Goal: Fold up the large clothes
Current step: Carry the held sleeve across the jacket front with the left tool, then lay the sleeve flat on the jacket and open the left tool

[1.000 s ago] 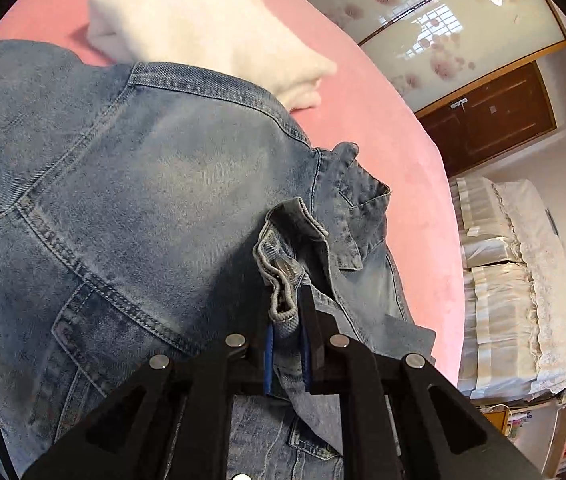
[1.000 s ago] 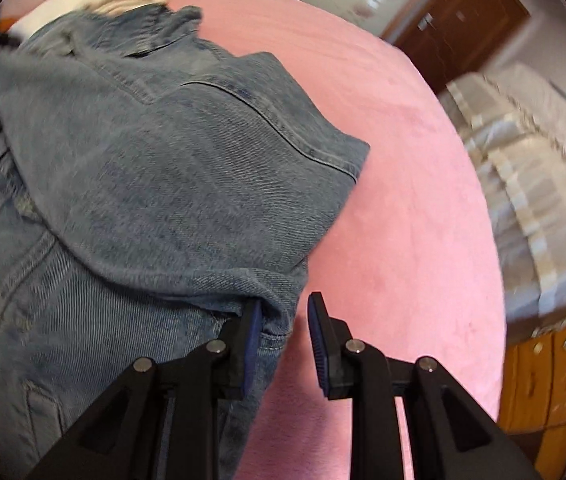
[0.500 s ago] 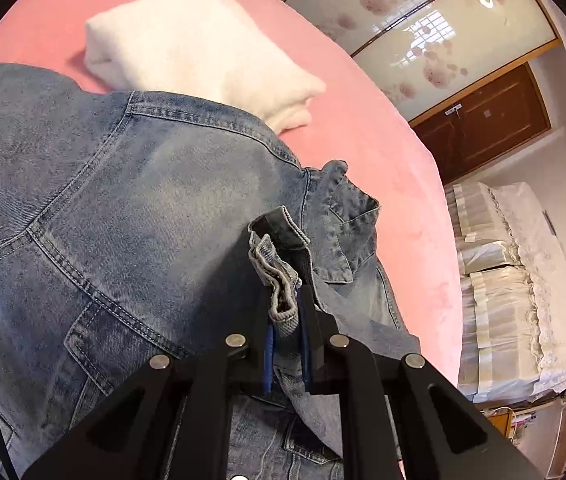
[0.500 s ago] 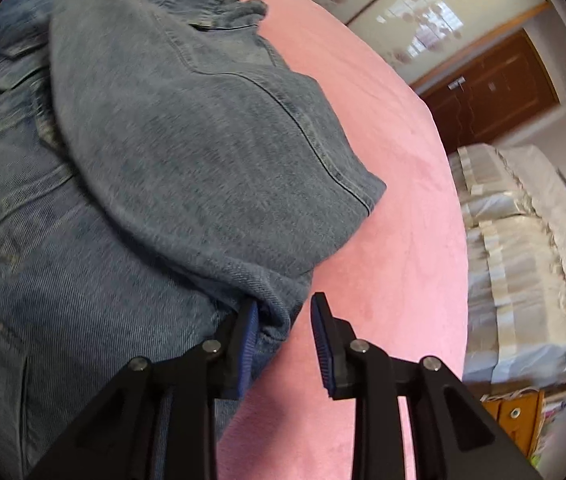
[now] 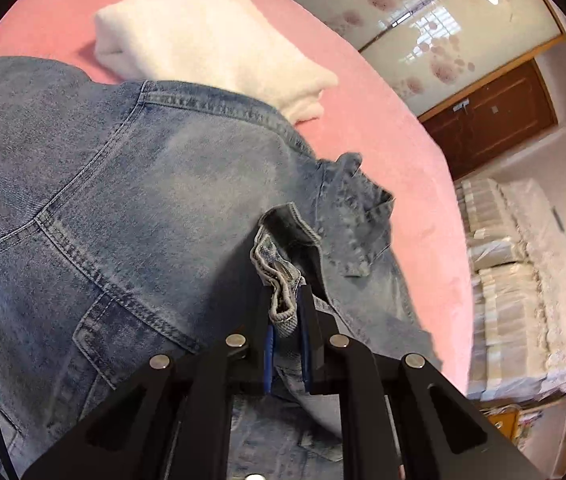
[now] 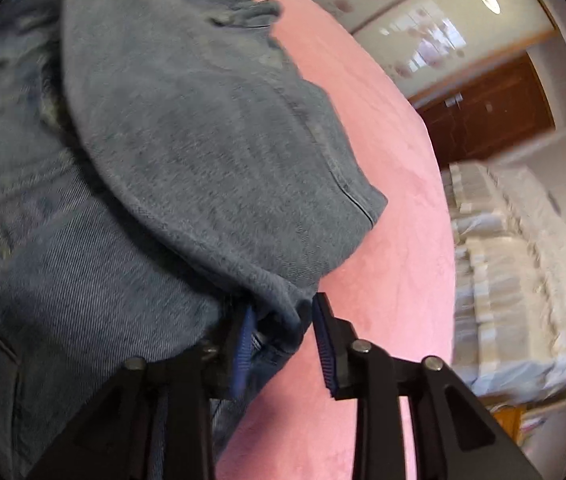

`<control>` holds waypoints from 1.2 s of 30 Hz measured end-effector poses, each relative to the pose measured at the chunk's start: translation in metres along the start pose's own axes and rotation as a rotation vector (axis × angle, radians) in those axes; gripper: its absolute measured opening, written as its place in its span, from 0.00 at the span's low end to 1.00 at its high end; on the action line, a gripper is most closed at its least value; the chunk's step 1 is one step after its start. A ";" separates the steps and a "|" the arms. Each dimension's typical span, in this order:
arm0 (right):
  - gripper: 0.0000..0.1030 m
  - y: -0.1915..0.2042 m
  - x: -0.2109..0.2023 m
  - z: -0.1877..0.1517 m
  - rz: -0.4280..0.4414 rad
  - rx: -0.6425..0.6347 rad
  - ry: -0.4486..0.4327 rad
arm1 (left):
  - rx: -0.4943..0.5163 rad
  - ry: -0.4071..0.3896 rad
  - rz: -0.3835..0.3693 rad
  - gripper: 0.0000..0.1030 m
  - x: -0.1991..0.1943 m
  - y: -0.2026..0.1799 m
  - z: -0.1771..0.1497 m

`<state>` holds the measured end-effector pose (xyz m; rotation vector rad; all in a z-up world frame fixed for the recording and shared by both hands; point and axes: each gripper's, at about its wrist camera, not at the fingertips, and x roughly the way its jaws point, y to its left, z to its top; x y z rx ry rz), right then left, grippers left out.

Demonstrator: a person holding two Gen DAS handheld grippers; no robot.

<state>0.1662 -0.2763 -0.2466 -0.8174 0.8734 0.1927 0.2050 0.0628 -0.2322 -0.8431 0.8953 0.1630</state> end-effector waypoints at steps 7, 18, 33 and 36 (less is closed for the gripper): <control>0.01 -0.017 0.018 -0.019 0.054 0.157 0.099 | 0.068 0.102 0.126 0.08 0.034 0.034 -0.032; 0.16 -0.035 -0.006 -0.019 0.159 0.253 0.114 | 0.100 0.144 0.083 0.33 -0.009 0.028 0.002; 0.26 -0.112 0.032 0.034 0.439 0.670 0.101 | 0.086 0.370 -0.054 0.35 0.093 0.001 0.071; 0.46 -0.133 0.057 0.041 0.440 0.730 0.098 | 0.090 0.369 -0.068 0.25 0.100 0.000 0.069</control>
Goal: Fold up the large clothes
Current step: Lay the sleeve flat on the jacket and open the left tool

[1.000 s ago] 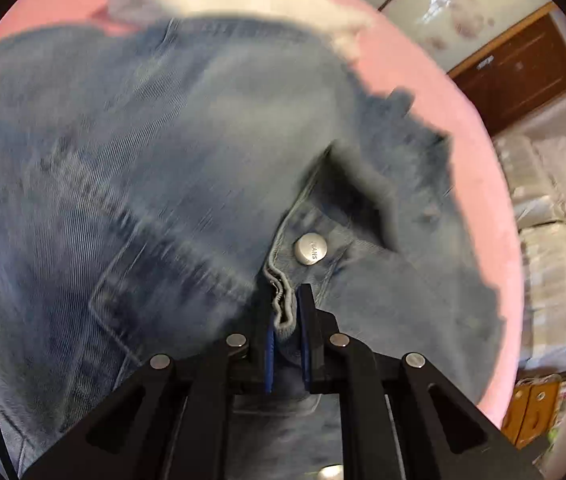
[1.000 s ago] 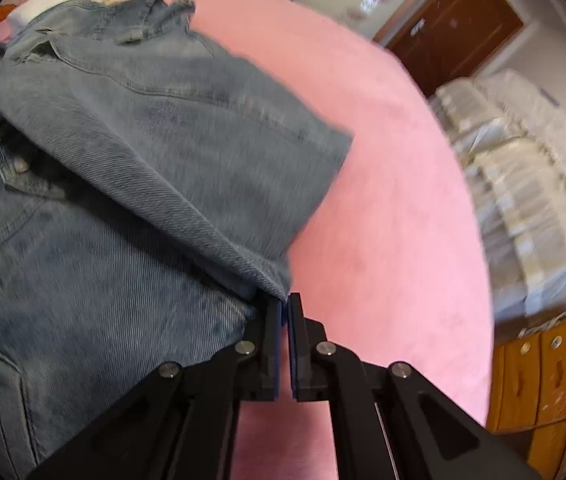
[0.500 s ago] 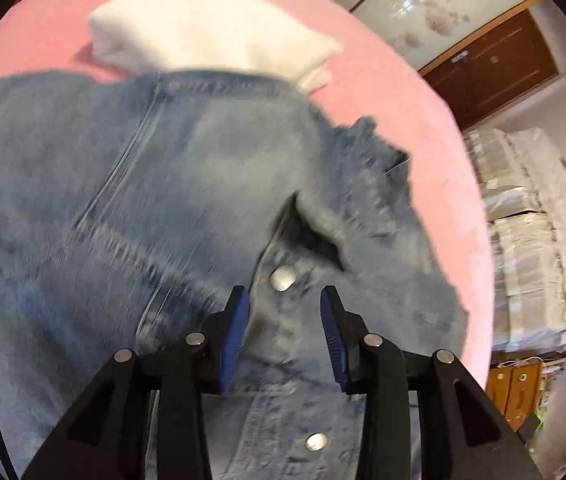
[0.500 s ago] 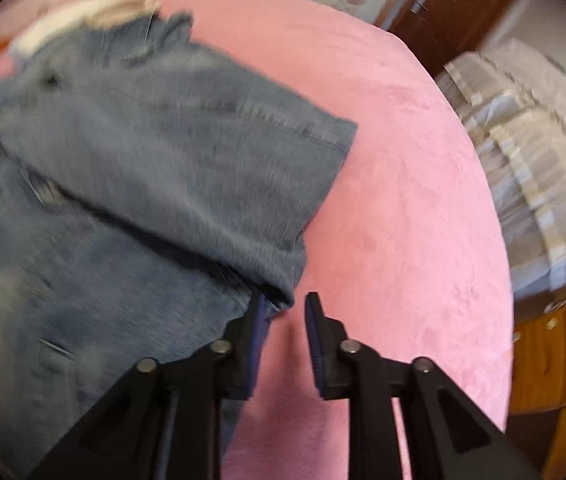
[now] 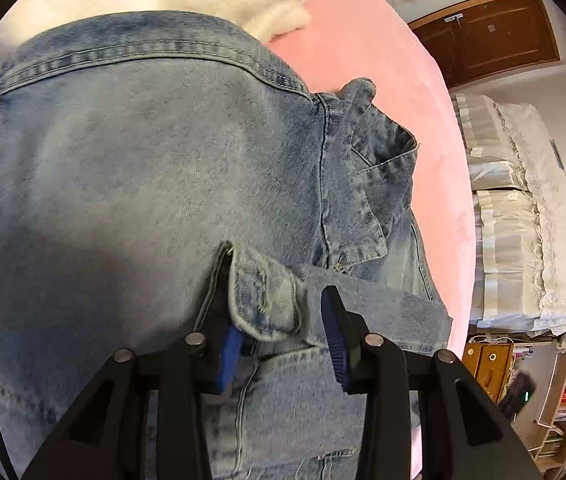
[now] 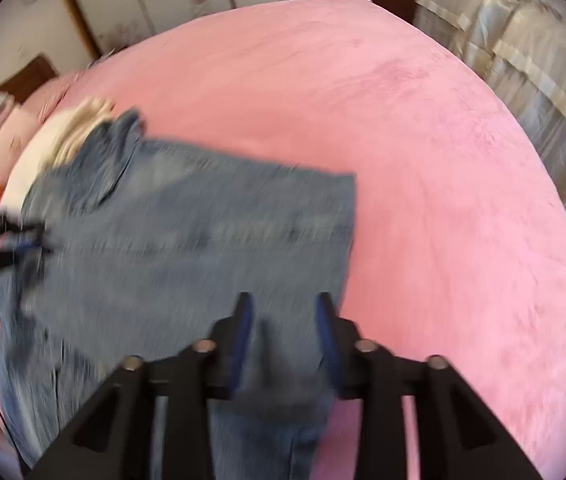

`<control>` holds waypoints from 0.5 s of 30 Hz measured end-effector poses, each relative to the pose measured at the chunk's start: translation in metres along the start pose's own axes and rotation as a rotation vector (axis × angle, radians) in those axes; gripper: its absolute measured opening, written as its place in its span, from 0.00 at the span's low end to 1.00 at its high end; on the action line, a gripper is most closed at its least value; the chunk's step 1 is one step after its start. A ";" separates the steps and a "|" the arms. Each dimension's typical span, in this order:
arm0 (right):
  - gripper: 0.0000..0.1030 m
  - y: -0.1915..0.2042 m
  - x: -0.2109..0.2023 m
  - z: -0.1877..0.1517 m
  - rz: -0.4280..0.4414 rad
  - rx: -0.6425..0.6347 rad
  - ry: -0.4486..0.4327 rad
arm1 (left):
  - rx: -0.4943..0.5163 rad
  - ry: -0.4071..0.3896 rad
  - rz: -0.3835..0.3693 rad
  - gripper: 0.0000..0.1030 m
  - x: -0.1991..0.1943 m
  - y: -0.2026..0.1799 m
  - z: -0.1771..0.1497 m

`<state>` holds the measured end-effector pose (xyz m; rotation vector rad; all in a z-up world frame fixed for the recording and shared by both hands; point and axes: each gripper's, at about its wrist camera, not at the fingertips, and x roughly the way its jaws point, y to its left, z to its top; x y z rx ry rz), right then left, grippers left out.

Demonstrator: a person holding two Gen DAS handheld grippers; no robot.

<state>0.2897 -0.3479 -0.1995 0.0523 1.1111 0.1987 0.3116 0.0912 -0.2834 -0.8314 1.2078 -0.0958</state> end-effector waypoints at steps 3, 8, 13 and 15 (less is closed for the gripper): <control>0.50 -0.030 0.025 0.030 0.007 0.090 0.003 | 0.051 -0.011 0.061 0.10 0.005 -0.008 -0.001; 0.50 -0.064 0.072 0.054 0.122 0.242 0.101 | 0.146 -0.083 0.153 0.08 0.000 -0.025 -0.008; 0.03 -0.034 0.065 0.062 0.062 0.029 0.046 | 0.249 -0.237 0.215 0.08 -0.022 -0.040 -0.026; 0.03 -0.024 0.067 0.058 0.004 -0.032 0.031 | 0.268 -0.204 0.266 0.08 -0.009 -0.033 -0.029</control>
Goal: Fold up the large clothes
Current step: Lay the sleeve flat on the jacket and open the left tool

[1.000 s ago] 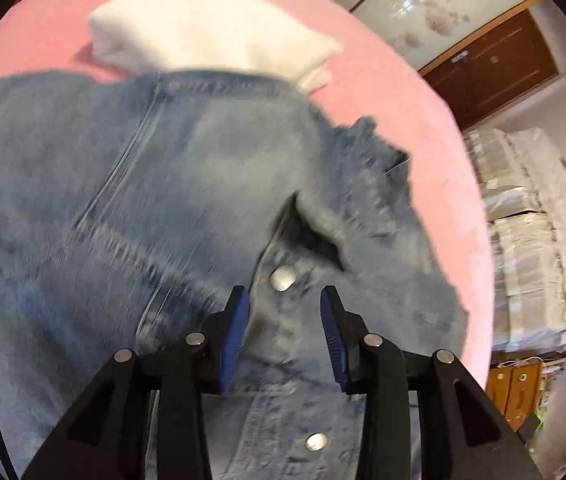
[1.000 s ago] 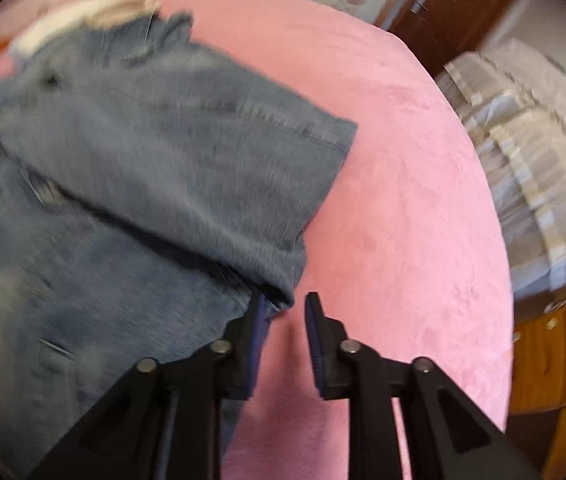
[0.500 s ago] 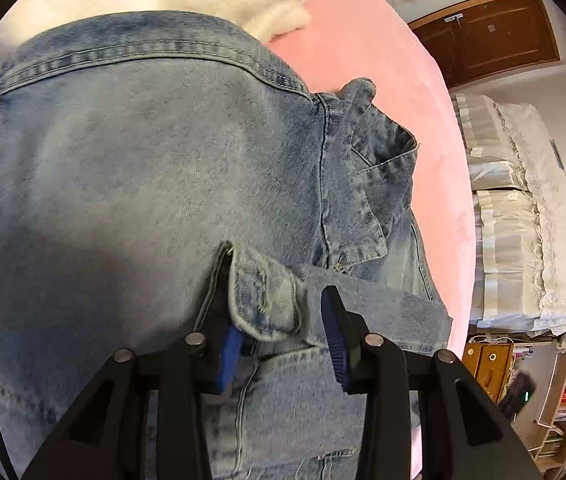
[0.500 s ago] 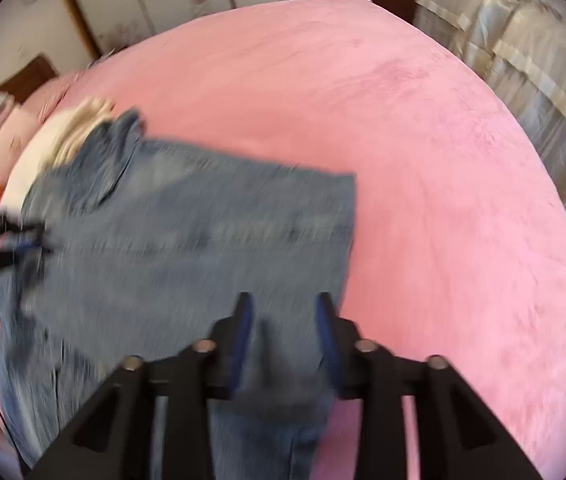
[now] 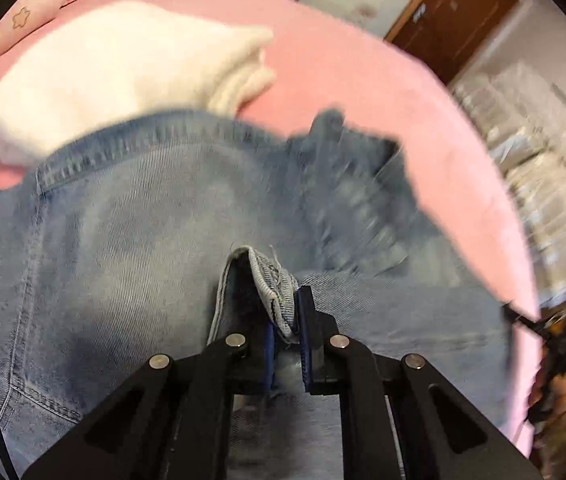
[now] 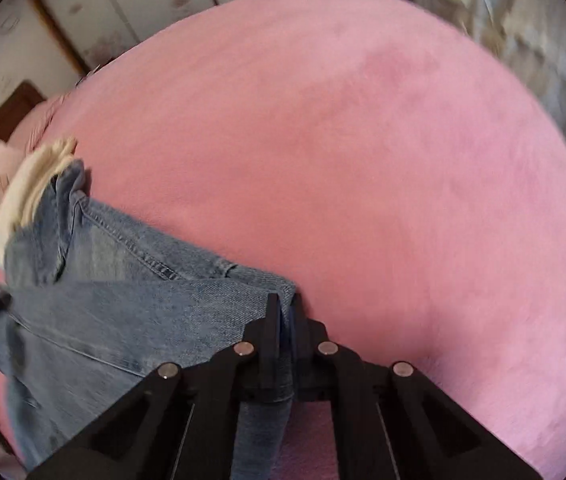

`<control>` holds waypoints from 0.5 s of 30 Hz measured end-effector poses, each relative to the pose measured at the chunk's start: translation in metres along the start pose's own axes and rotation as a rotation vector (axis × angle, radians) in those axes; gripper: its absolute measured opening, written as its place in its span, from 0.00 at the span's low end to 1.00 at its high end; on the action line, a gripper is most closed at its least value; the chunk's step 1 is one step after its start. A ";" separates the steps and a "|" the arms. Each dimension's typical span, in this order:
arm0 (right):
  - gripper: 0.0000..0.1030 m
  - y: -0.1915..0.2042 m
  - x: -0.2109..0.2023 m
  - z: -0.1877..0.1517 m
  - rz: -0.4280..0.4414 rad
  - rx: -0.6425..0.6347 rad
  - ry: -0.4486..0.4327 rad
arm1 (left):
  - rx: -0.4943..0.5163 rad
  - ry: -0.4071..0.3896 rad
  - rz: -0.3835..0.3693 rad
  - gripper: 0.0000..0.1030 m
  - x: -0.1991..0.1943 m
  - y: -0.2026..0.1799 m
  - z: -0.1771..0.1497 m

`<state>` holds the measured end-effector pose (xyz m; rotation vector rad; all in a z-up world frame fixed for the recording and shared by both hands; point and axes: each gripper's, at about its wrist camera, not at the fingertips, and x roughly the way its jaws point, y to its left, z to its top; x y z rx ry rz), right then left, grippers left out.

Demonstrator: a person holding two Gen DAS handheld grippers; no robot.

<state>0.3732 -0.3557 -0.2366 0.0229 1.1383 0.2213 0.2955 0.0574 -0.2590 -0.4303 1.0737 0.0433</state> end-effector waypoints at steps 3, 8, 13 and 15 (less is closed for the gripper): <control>0.03 0.001 0.014 -0.003 -0.032 0.005 0.021 | 0.021 0.040 0.048 0.08 0.020 0.003 -0.007; 0.20 0.009 -0.003 -0.004 -0.107 0.033 0.014 | -0.023 0.091 0.071 0.29 0.000 0.004 0.002; 0.24 0.045 -0.047 -0.025 -0.075 -0.002 -0.064 | -0.088 0.023 0.101 0.34 -0.043 0.010 -0.005; 0.24 0.069 -0.056 -0.035 -0.025 -0.028 -0.076 | -0.091 -0.003 0.087 0.34 -0.050 -0.001 -0.009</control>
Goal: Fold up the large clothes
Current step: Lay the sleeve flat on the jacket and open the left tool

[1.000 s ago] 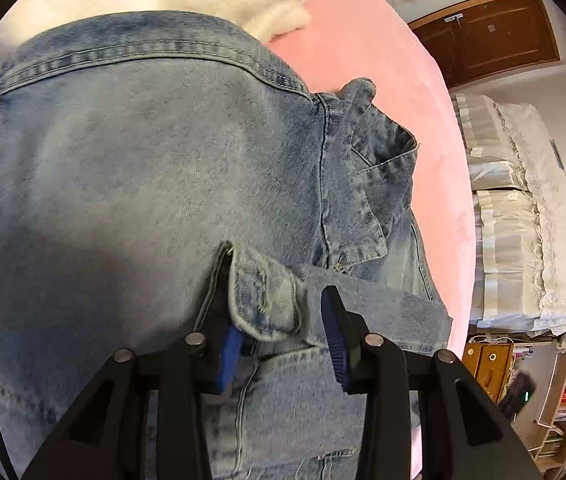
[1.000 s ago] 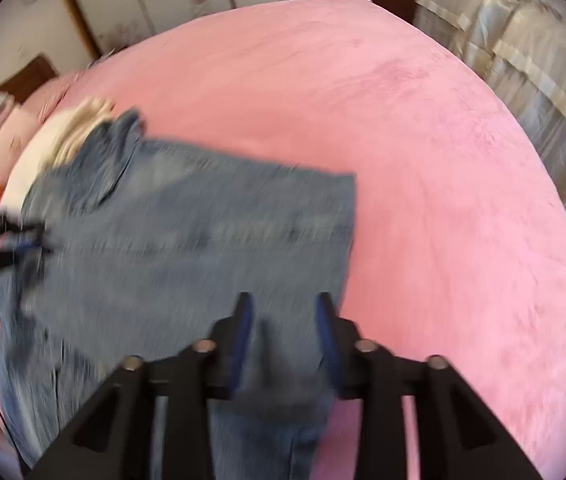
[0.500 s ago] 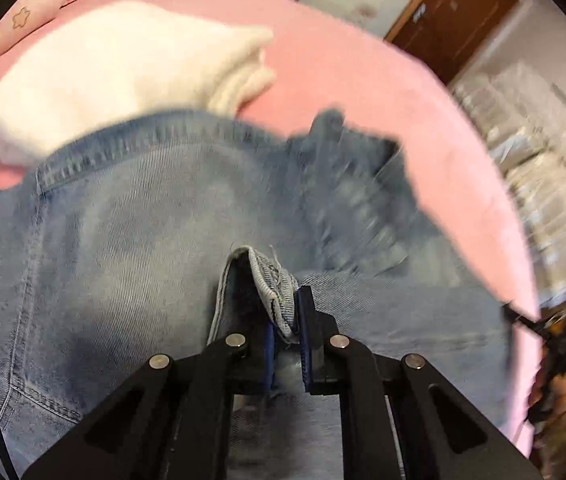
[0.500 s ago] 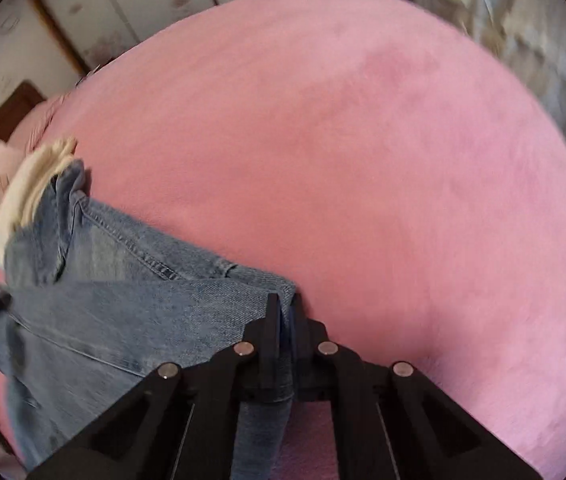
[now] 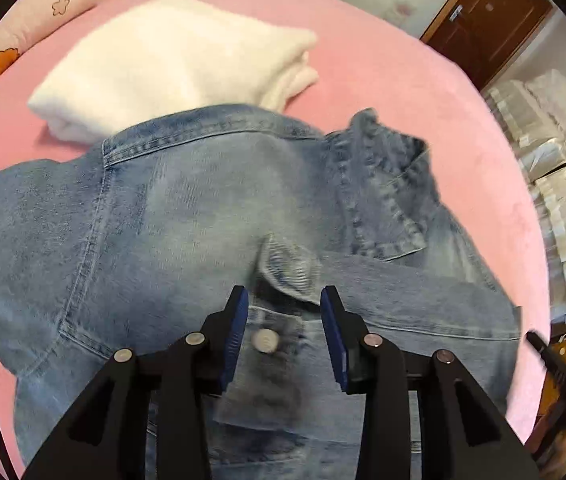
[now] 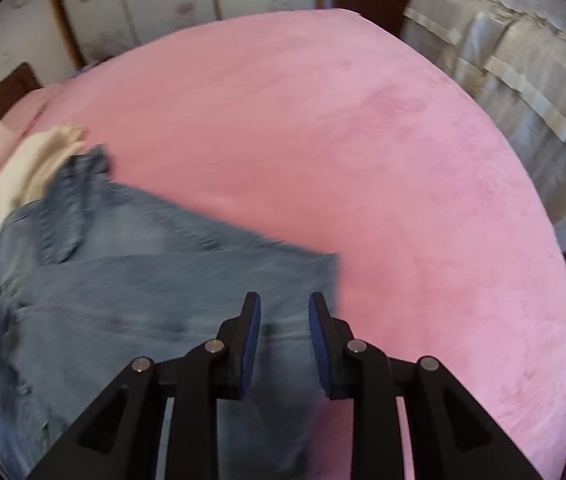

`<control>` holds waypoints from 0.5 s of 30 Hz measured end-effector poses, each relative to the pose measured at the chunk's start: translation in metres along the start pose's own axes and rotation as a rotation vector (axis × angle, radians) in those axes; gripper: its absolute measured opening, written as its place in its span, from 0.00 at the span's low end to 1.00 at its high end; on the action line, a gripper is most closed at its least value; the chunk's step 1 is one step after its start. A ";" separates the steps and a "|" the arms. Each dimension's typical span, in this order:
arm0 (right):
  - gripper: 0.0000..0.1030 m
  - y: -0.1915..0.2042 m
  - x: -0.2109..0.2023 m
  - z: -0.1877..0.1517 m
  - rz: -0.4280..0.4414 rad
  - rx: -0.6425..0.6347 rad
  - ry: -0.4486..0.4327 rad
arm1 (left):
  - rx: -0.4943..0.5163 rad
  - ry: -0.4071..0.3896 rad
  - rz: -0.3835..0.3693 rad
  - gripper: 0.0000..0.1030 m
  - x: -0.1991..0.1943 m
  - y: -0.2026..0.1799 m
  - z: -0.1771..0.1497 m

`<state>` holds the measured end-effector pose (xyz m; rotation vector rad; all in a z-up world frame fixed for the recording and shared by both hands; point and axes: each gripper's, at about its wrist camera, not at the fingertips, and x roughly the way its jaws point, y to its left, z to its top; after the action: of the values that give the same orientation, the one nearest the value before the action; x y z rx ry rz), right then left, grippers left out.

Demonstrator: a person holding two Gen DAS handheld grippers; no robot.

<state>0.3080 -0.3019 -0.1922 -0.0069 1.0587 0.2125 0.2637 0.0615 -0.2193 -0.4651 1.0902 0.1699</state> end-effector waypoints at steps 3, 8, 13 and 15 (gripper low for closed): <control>0.24 0.042 -0.005 -0.019 0.108 -0.014 -0.002 | 0.003 -0.001 -0.071 0.34 0.006 -0.023 -0.012; 0.24 0.108 0.020 -0.046 0.226 -0.054 0.057 | 0.045 0.085 -0.129 0.34 0.041 -0.067 -0.047; 0.14 0.096 0.039 -0.076 0.172 -0.121 0.098 | 0.105 0.084 -0.097 0.31 0.056 -0.065 -0.068; 0.12 0.074 0.029 -0.083 0.091 -0.153 0.074 | 0.129 0.091 -0.105 0.27 0.054 -0.058 -0.068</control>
<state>0.2365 -0.2332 -0.2511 -0.1055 1.1156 0.3777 0.2542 -0.0250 -0.2761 -0.4164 1.1551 -0.0138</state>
